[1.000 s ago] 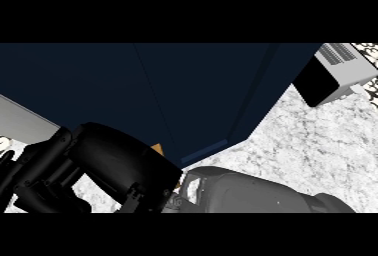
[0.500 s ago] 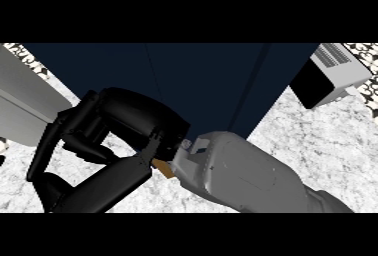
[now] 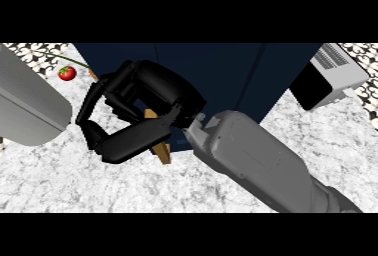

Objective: Pick up the bottled water, place it into the cabinet and close the cabinet

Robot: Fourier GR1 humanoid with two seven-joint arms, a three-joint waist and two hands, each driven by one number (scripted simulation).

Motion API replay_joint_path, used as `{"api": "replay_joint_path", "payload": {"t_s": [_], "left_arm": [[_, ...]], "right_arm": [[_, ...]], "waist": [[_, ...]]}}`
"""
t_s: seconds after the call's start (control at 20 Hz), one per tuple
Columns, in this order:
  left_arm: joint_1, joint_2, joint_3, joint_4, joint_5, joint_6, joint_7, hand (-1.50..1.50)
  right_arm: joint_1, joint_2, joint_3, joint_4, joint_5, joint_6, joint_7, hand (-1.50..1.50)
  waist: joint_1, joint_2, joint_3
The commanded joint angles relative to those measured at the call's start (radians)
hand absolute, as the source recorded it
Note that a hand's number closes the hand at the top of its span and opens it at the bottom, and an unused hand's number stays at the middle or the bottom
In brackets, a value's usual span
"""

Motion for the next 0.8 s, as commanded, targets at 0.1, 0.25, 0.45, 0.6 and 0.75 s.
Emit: {"api": "replay_joint_path", "payload": {"t_s": [0.1,0.25,0.45,0.6,0.75], "left_arm": [[-0.013,-0.005,-0.007,-0.022,-0.011,0.02,0.022,-1.5],[-0.021,-0.01,-0.015,0.0,-0.005,-0.003,0.023,-1.5],[-0.054,-0.02,-0.033,-0.015,-0.025,0.029,0.041,-1.5],[-0.064,-0.031,-0.04,-0.004,-0.005,0.016,0.047,-1.5],[-0.063,-0.02,-0.04,-0.049,-0.01,0.032,0.071,-1.5]], "right_arm": [[-0.009,-0.089,-0.111,0.172,0.087,-0.097,-0.046,1.5],[-0.021,-0.106,-0.134,0.193,0.087,-0.094,-0.046,1.5],[-0.03,-0.126,-0.161,0.212,0.109,-0.083,-0.104,-1.5],[-0.071,-0.136,-0.188,0.259,0.11,-0.075,-0.101,-1.5],[-0.043,-0.157,-0.186,0.282,0.113,-0.043,-0.12,-1.5]], "waist": [[-0.023,0.037,0.02],[-0.028,0.037,0.02],[-0.037,0.039,0.021],[-0.024,0.039,0.02],[-0.019,0.039,0.021]]}}
